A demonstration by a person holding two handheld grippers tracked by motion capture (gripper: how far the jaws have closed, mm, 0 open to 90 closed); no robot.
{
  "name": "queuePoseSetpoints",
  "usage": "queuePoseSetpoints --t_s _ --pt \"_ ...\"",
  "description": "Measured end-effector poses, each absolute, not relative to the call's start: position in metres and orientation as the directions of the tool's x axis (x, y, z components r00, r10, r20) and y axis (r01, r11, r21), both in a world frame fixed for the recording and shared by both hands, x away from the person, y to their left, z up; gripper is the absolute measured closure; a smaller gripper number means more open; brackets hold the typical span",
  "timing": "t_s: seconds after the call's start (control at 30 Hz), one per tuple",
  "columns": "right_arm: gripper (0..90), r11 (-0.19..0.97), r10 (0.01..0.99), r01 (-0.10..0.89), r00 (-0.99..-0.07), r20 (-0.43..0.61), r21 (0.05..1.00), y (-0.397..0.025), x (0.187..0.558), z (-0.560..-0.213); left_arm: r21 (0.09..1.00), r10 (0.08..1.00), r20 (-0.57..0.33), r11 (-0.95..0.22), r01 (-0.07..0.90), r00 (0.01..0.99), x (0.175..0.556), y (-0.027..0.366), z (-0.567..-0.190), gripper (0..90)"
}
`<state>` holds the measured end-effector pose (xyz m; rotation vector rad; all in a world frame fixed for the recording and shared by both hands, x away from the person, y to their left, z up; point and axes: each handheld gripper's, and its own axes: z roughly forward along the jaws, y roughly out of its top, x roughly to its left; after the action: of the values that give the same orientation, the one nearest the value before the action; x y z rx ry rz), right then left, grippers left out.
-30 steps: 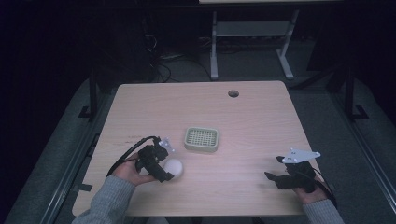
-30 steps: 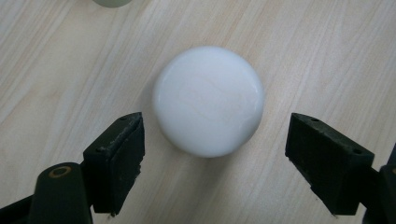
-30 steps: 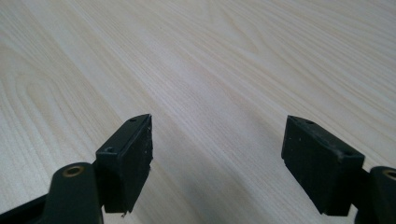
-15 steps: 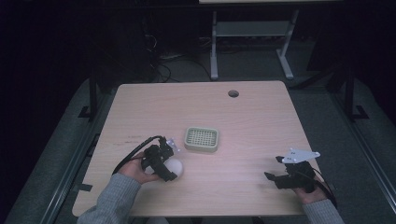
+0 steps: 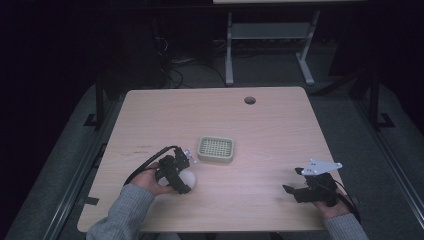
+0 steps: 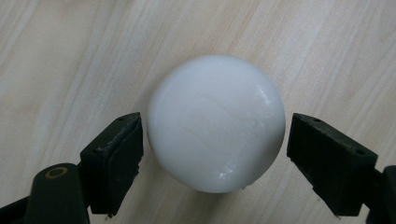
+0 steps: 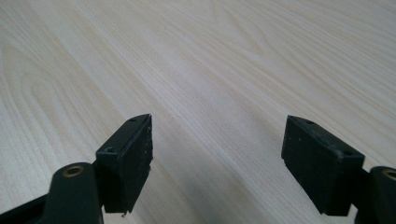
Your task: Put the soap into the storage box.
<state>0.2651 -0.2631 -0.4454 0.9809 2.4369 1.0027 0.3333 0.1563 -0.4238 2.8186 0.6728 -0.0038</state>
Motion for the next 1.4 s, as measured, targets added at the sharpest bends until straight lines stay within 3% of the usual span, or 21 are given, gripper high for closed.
queuePoseSetpoints --t_s 1.4 --pt "24.2 0.517 0.701 0.474 -0.712 -0.036 0.713 -0.2622 0.2649 -0.4456 0.192 0.434 -0.101 -0.874 0.446 0.895 0.3428 0.1501 -0.4325 23.0"
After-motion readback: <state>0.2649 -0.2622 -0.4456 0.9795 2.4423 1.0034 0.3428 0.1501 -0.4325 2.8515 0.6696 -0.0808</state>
